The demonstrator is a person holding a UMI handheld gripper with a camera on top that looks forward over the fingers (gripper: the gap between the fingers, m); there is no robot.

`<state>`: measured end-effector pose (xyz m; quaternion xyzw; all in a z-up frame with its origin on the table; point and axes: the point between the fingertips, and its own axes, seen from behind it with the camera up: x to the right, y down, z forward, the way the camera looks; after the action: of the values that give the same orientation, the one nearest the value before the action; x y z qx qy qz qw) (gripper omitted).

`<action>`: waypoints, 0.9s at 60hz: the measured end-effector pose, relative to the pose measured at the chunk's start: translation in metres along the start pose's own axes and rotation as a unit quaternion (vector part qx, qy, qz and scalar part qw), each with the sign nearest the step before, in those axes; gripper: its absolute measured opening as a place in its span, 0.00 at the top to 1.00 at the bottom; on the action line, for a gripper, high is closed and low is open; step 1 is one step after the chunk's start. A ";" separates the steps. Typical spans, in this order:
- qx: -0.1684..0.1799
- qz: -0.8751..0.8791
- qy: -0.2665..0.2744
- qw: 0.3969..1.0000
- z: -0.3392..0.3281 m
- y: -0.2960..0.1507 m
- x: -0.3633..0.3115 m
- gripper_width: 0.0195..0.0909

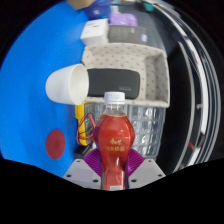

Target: Pour water

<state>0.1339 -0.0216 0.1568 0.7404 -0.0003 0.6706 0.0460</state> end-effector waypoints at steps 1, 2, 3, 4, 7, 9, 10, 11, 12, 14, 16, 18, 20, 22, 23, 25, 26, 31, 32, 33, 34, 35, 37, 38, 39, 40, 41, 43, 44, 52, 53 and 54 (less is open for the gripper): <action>0.001 -0.018 0.003 1.000 0.002 -0.002 0.002 0.90; 0.001 -0.034 0.006 0.999 0.002 -0.004 0.002 0.90; 0.001 -0.051 0.008 0.999 0.003 -0.007 0.004 0.90; 0.001 -0.068 0.011 0.998 0.005 -0.009 0.005 0.90; -0.002 -0.119 0.018 0.993 0.013 -0.012 0.010 0.90; -0.001 -0.148 0.022 0.989 0.015 -0.016 0.011 0.90; 0.001 -0.162 0.024 0.987 0.016 -0.018 0.012 0.90; 0.003 -0.174 0.026 0.984 0.018 -0.021 0.013 0.90; 0.002 -0.187 0.028 0.982 0.020 -0.022 0.013 0.90; 0.001 -0.212 0.032 0.977 0.023 -0.025 0.014 0.90; 0.000 -0.235 0.039 0.971 0.027 -0.028 0.018 0.90; 0.001 -0.255 0.047 0.966 0.028 -0.033 0.020 0.90; 0.005 -0.273 0.056 0.960 0.029 -0.038 0.022 0.90; 0.005 -0.286 0.061 0.956 0.030 -0.041 0.024 0.90; 0.004 -0.290 0.065 0.955 0.031 -0.042 0.025 0.90; 0.002 -0.297 0.069 0.952 0.032 -0.045 0.027 0.90; 0.003 -0.301 0.070 0.951 0.032 -0.046 0.027 0.90; 0.008 -0.321 0.072 0.944 0.032 -0.051 0.024 0.90; 0.008 -0.324 0.072 0.943 0.032 -0.052 0.023 0.90; 0.007 -0.327 0.073 0.942 0.032 -0.052 0.023 0.90; 0.007 -0.329 0.073 0.941 0.032 -0.052 0.021 0.89; 0.008 -0.330 0.072 0.941 0.032 -0.051 0.020 0.90; 0.006 -0.328 0.068 0.942 0.032 -0.050 0.018 0.90; 0.006 -0.326 0.066 0.943 0.033 -0.049 0.017 0.90; 0.007 -0.322 0.066 0.944 0.034 -0.047 0.015 0.90; 0.006 -0.318 0.065 0.946 0.034 -0.045 0.015 0.90; 0.005 -0.312 0.064 0.948 0.034 -0.044 0.016 0.90; 0.009 -0.296 0.061 0.953 0.033 -0.043 0.017 0.89; 0.010 -0.285 0.060 0.956 0.032 -0.042 0.017 0.89; 0.007 -0.116 0.044 0.992 0.024 -0.030 0.023 0.89; 0.004 -0.086 0.039 0.996 0.023 -0.028 0.023 0.90; 0.003 -0.053 0.033 0.998 0.023 -0.026 0.022 0.89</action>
<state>0.1604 0.0039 0.1746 0.7173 0.0426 0.6909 0.0790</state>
